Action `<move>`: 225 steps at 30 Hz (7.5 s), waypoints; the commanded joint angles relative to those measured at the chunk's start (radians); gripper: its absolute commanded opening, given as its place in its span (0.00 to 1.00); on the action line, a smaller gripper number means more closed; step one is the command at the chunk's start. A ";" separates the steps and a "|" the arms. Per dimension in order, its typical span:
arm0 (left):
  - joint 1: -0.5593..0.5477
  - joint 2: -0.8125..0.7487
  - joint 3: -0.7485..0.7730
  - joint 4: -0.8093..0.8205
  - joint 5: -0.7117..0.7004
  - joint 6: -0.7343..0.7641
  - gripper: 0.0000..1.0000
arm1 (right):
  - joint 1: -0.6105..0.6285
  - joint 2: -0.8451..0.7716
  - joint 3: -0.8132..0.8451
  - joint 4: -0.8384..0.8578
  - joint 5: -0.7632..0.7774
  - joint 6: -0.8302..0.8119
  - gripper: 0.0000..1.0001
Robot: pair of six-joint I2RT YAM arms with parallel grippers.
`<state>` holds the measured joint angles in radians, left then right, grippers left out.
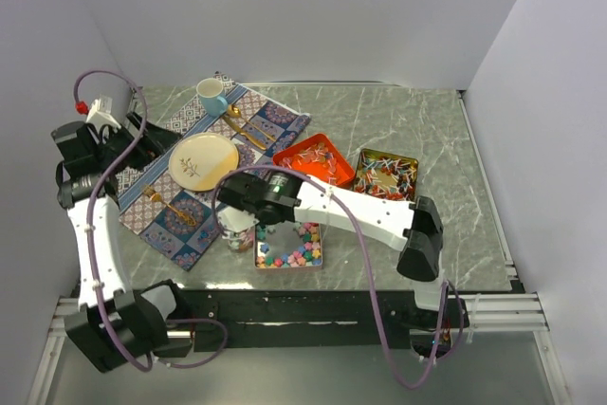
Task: Pack the candies
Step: Place the fake candies in the packing bottle, then scoop the fake candies from the storage box.
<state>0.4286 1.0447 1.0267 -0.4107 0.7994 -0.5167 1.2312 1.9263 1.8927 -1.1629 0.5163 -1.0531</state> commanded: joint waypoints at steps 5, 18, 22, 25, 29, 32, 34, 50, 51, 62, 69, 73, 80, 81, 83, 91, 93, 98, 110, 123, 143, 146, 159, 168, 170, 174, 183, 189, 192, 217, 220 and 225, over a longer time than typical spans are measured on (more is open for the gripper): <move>-0.233 0.282 0.248 -0.014 -0.003 0.054 0.80 | -0.339 -0.174 0.040 -0.116 -0.115 0.206 0.00; -0.666 0.856 0.752 0.024 0.021 0.095 0.77 | -0.889 -0.322 -0.277 -0.136 -0.133 0.269 0.00; -0.718 0.951 0.816 0.102 0.038 0.005 0.76 | -0.926 -0.352 -0.403 -0.087 0.008 0.141 0.00; -0.729 0.946 0.791 0.127 0.038 -0.022 0.76 | -0.926 -0.362 -0.434 -0.107 0.085 0.053 0.00; -0.728 0.908 0.748 0.109 0.032 0.009 0.77 | -0.926 -0.317 -0.425 -0.120 0.192 -0.048 0.00; -0.726 0.878 0.716 0.104 0.035 0.020 0.77 | -0.926 -0.274 -0.377 -0.127 0.260 -0.103 0.00; -0.719 0.861 0.688 0.121 0.050 -0.005 0.77 | -0.924 -0.260 -0.366 -0.110 0.290 -0.157 0.00; -0.594 0.650 0.375 0.240 0.055 -0.066 0.77 | -0.848 -0.314 -0.561 0.209 0.334 -0.633 0.00; -0.579 0.643 0.366 0.242 0.057 -0.068 0.77 | -0.843 -0.326 -0.598 0.219 0.330 -0.669 0.00; -0.499 0.546 0.271 0.262 0.046 -0.077 0.78 | -0.842 -0.380 -0.755 0.361 0.373 -0.855 0.00; -0.485 0.502 0.196 0.319 0.044 -0.106 0.78 | -0.843 -0.386 -0.817 0.455 0.378 -1.036 0.00; -0.470 0.486 0.196 0.300 0.040 -0.095 0.78 | -0.845 -0.409 -0.882 0.519 0.378 -1.145 0.00; -0.453 0.472 0.190 0.299 0.037 -0.100 0.78 | -0.808 -0.343 -0.842 0.423 0.371 -1.016 0.00; -0.449 0.472 0.190 0.296 0.035 -0.095 0.78 | -0.791 -0.304 -0.812 0.376 0.354 -0.960 0.00; -0.444 0.471 0.187 0.293 0.037 -0.092 0.78 | -0.753 -0.241 -0.676 0.189 0.320 -0.749 0.00; -0.442 0.492 0.177 0.326 0.050 -0.128 0.78 | -0.731 -0.182 -0.578 0.067 0.177 -0.550 0.00; -0.441 0.502 0.191 0.322 0.053 -0.123 0.78 | -0.731 -0.229 -0.644 0.081 0.172 -0.555 0.00; -0.441 0.514 0.199 0.326 0.055 -0.126 0.78 | -0.740 -0.338 -0.811 0.132 0.134 -0.579 0.00; -0.441 0.511 0.185 0.276 0.046 -0.091 0.78 | -0.791 -0.191 -0.721 0.160 -0.016 -0.407 0.00; -0.441 0.574 0.269 0.175 0.006 0.007 0.77 | -0.792 -0.185 -0.791 0.173 -0.243 -0.228 0.00; -0.380 0.612 0.363 0.021 -0.008 0.167 0.78 | -0.828 -0.105 -0.846 0.384 -0.482 -0.102 0.00; -0.380 0.614 0.369 0.000 -0.008 0.193 0.78 | -0.849 -0.115 -0.851 0.414 -0.551 -0.076 0.00; -0.330 0.704 0.539 -0.134 0.034 0.311 0.78 | -0.950 -0.262 -0.966 0.587 -0.754 -0.122 0.00; -0.306 0.716 0.558 -0.140 0.031 0.325 0.78 | -0.993 -0.369 -1.060 0.726 -0.846 -0.084 0.00; -0.304 0.715 0.555 -0.139 0.032 0.328 0.78 | -0.996 -0.377 -1.075 0.729 -0.855 -0.070 0.00; -0.304 0.713 0.553 -0.119 0.029 0.319 0.78 | -0.996 -0.427 -1.112 0.782 -0.840 -0.051 0.00; -0.303 0.722 0.569 -0.086 0.047 0.300 0.78 | -1.001 -0.334 -0.965 0.469 -0.847 -0.076 0.00; -0.304 0.726 0.566 -0.120 0.061 0.319 0.78 | -1.043 -0.204 -0.796 0.211 -0.958 -0.119 0.29; -0.304 0.738 0.579 -0.155 0.058 0.345 0.78 | -1.046 -0.167 -0.756 0.146 -0.969 -0.143 0.35; -0.304 0.741 0.559 -0.157 0.011 0.362 0.79 | -1.202 -0.104 -0.627 0.163 -0.975 -0.055 0.00; -0.306 0.741 0.553 -0.152 0.014 0.362 0.79 | -1.199 -0.162 -0.690 0.258 -0.967 -0.027 0.00; -0.309 0.749 0.565 -0.137 0.020 0.346 0.79 | -1.197 -0.188 -0.635 0.269 -0.926 0.039 0.00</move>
<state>0.1230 1.8130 1.5757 -0.5690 0.8131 -0.1776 0.0383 1.7771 1.2160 -0.9508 -0.4221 -1.0416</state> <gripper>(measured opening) 0.786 0.278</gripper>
